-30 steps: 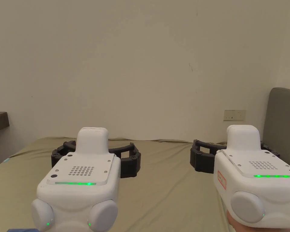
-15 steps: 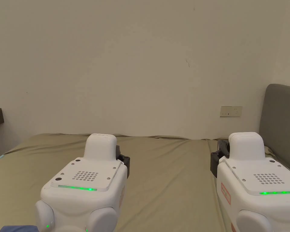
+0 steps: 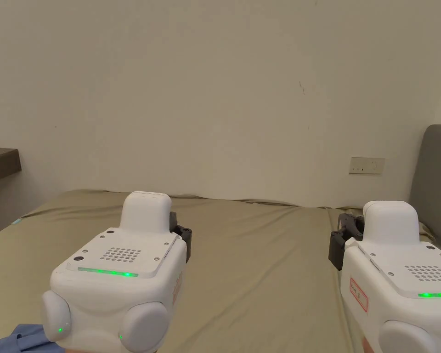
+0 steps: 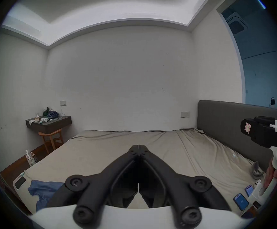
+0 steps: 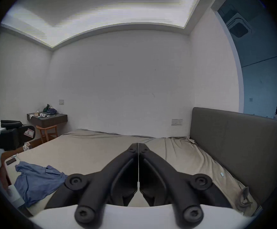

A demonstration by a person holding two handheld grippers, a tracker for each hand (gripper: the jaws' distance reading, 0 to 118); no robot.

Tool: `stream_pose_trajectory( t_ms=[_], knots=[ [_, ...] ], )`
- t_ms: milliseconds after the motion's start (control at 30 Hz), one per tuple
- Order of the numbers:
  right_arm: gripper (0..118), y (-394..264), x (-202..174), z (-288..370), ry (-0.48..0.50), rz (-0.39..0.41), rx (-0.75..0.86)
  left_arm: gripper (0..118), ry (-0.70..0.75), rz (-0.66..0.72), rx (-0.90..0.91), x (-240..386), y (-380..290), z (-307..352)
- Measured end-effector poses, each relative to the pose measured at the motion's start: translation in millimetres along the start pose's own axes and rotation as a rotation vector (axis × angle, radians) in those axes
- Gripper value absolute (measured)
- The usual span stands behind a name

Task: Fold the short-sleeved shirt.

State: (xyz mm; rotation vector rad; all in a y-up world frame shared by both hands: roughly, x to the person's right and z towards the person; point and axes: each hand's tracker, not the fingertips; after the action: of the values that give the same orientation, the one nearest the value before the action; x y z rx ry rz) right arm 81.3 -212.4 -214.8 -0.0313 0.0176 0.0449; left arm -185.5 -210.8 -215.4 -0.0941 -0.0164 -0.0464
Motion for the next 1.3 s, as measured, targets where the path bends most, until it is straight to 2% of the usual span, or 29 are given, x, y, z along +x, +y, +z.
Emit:
stream_pose_trajectory(
  t_ms=[167, 267, 367, 467, 533, 600, 733, 867, 967, 1033, 1133, 1300],
  knots=[
    [3, 2.1, -1.7, -7.6, -0.017, 0.027, -0.005, 0, 0.003, 0.010, -0.009, -4.0, -0.9, 1.6],
    [3, 5.3, -20.6, -18.8, 0.017, 0.010, -0.003, 0, 0.074, 0.009, -0.011, -26.6, -2.6, 10.0],
    [3, 6.8, -77.1, -32.5, 0.181, 0.028, -0.009, 0, 0.205, 0.014, -0.026, -70.6, -5.7, 30.4],
    [3, 2.8, -153.4, -34.4, 0.447, 0.012, -0.038, 0, 0.370, 0.024, -0.043, -120.6, -13.6, 63.9],
    [3, -3.8, -201.5, -28.5, 0.654, -0.030, -0.058, 0, 0.499, 0.019, -0.065, -153.8, -19.7, 81.8],
    [3, -11.6, -238.9, -20.9, 0.739, -0.047, -0.094, 0, 0.538, -0.021, -0.106, -171.7, -23.9, 90.4],
    [3, -26.0, -271.9, -21.0, 0.796, -0.082, -0.153, 0, 0.498, -0.017, -0.180, -193.3, -38.2, 76.8],
    [3, -42.6, -286.0, -36.7, 0.790, 0.015, -0.198, 0, 0.457, -0.014, -0.259, -202.9, -69.5, 39.8],
    [3, -61.9, -291.7, -56.3, 0.810, 0.050, -0.274, 0, 0.391, 0.036, -0.365, -213.0, -107.6, -6.3],
    [3, -78.8, -291.5, -67.8, 0.766, 0.096, -0.304, 0, 0.330, 0.083, -0.472, -222.0, -145.4, -49.9],
    [3, -104.2, -285.7, -90.2, 0.736, 0.095, -0.368, 0, 0.265, 0.159, -0.624, -235.6, -204.4, -107.3],
    [3, -134.6, -279.7, -127.0, 0.702, 0.143, -0.435, 0, 0.300, 0.153, -0.757, -244.8, -280.0, -165.5]
  ],
)
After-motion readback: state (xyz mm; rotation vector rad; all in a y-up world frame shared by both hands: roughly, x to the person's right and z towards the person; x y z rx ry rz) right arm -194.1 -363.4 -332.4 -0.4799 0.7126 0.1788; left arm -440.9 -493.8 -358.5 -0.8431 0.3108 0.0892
